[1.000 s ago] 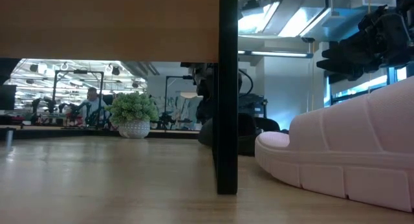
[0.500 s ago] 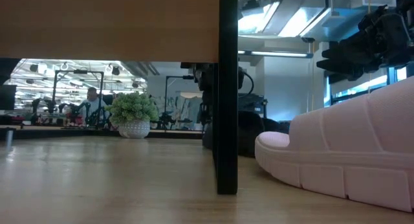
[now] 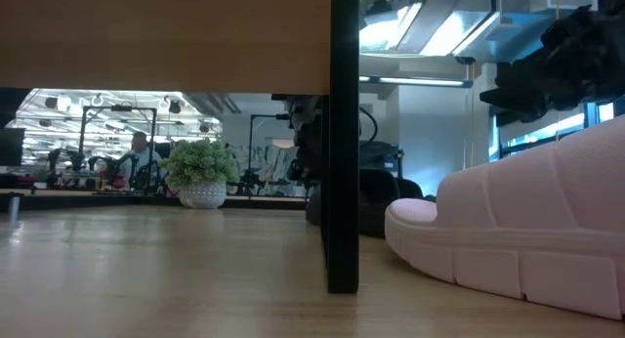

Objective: Pick and place slides into the shelf
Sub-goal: Put the left black slipper on the shelf

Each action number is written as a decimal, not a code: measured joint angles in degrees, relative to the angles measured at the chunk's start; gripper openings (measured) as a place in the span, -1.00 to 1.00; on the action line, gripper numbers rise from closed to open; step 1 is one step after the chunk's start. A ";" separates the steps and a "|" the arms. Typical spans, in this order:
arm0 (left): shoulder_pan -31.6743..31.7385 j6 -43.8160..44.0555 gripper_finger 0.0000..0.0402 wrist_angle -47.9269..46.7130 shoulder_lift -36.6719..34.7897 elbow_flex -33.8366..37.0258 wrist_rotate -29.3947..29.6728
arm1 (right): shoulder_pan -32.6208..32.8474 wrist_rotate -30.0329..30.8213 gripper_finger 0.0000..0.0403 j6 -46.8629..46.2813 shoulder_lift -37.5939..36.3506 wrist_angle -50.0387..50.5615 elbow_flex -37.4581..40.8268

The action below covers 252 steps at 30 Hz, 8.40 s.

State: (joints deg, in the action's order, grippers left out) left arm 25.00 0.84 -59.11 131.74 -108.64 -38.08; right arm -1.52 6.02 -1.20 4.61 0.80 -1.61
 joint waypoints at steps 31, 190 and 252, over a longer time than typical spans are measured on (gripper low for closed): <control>-1.56 3.76 -0.26 3.19 0.00 0.00 -6.08 | 1.03 5.58 0.27 4.27 22.87 -16.01 0.12; 4.06 -1.07 -0.99 -31.10 -36.12 -22.94 15.93 | 7.30 5.09 0.27 -1.67 67.53 3.67 -33.89; -18.79 13.80 -0.98 -5.86 -59.01 33.61 -18.00 | 3.02 5.06 0.27 -7.12 67.55 -3.57 -33.85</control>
State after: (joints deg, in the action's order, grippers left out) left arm 6.21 14.64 -64.97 72.73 -75.03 -56.07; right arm 1.50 11.08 -8.32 72.16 -2.76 -35.46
